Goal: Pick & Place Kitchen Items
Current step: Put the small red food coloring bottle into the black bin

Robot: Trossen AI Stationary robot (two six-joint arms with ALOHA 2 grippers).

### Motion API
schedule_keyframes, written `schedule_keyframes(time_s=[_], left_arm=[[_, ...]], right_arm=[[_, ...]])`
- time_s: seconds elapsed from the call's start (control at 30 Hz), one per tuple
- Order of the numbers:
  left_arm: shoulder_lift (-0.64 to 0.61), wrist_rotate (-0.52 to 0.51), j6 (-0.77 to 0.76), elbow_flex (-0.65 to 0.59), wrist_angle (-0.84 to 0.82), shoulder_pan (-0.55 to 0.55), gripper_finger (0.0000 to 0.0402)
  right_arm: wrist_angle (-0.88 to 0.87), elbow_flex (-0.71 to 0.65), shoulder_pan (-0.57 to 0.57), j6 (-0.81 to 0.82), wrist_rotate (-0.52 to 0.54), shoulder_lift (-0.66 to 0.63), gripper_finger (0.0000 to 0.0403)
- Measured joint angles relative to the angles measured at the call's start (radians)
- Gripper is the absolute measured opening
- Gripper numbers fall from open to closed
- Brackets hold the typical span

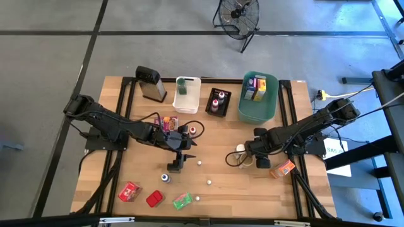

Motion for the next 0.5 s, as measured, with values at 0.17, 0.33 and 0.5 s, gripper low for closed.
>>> schedule_keyframes(time_s=[0.17, 0.33, 0.5], left_arm=[[0.000, 0.000, 0.000, 0.000, 0.000, 0.000, 0.0243], [0.000, 0.000, 0.000, 0.000, 0.000, 0.000, 0.0243], [0.000, 0.000, 0.000, 0.000, 0.000, 0.000, 0.0243]], right_arm=[[-0.010, 0.000, 0.000, 0.004, 0.000, 0.000, 0.0134], [-0.011, 0.000, 0.000, 0.004, -0.002, 0.000, 0.0129], [-0.011, 0.000, 0.000, 0.005, -0.005, 0.000, 0.0123]])
